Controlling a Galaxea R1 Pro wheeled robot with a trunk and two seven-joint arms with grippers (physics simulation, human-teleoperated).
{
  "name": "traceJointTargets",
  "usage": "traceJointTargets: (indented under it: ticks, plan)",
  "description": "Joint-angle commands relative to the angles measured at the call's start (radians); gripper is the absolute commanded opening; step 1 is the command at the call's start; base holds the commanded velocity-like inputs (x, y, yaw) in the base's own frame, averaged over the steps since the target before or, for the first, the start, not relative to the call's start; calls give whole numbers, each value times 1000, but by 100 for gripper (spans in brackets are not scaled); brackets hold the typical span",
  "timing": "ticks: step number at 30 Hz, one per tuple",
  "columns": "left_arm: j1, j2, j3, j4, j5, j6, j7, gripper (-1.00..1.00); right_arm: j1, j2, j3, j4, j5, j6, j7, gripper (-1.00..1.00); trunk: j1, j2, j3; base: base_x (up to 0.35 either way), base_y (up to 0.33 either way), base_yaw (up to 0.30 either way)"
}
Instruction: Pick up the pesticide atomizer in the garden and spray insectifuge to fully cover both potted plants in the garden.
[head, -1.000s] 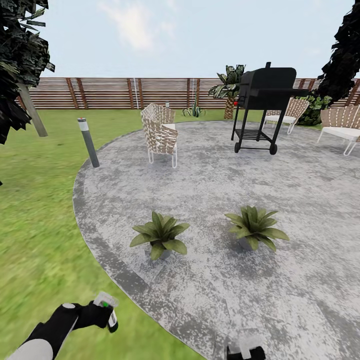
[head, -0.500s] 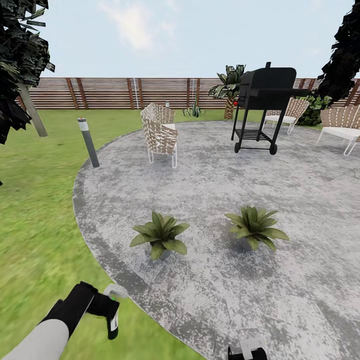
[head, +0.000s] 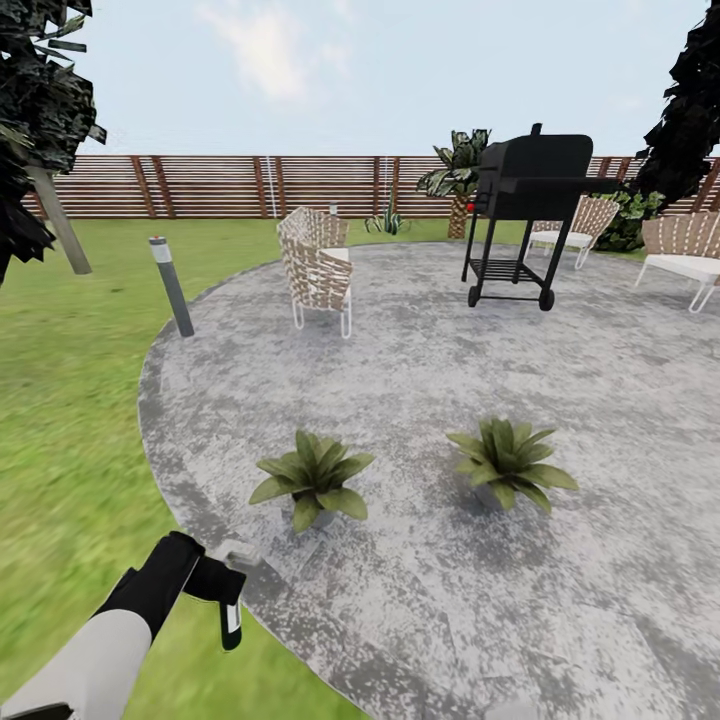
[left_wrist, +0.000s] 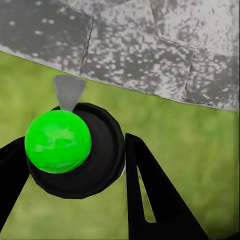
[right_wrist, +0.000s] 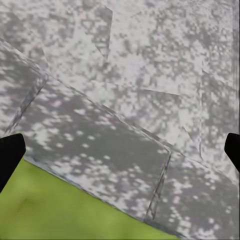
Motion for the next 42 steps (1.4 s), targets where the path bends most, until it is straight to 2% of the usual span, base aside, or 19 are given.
traceJointTargets:
  ticks: [1, 14, 22, 29, 31, 33, 36, 42]
  plan:
    - [-1, -2, 5, -2, -11, 3, -9, -100, -1, 0, 3, 1, 11, 1, -10, 100, 0, 0, -1, 224, -190, 0]
    - [0, -5, 6, -3, -12, 5, -8, -100, -1, 0, 3, 1, 11, 1, -10, 100, 0, 0, -1, 192, -220, 0]
    - [5, 3, 1, -1, -16, 16, -8, -100, -1, 0, 3, 1, 11, 2, -10, 100, 0, 0, -1, 66, 0, 0]
    - [8, 0, 1, -2, -16, 16, -8, -100, -1, 3, 5, -2, 12, -4, -10, 100, 0, 0, -1, 8, 0, 0]
    - [7, -3, 2, -2, -16, 16, -8, -100, -1, 4, 5, -88, 11, -14, -10, 100, 0, 0, -1, 219, -126, 0]
    - [7, -3, 1, -2, -16, 16, -8, -100, -1, 2, 4, -122, 11, -42, -10, 100, 0, 0, -1, 195, -117, 0]
    - [10, -1, -3, -2, -16, 16, -8, -100, -1, -6, 2, -117, 10, -102, -11, 100, 0, 0, -1, 45, -26, 0]
    - [11, -2, -2, -2, -17, 16, -8, -100, -1, -7, 3, -87, 12, -111, -10, 100, 0, 0, -1, 81, -81, 0]
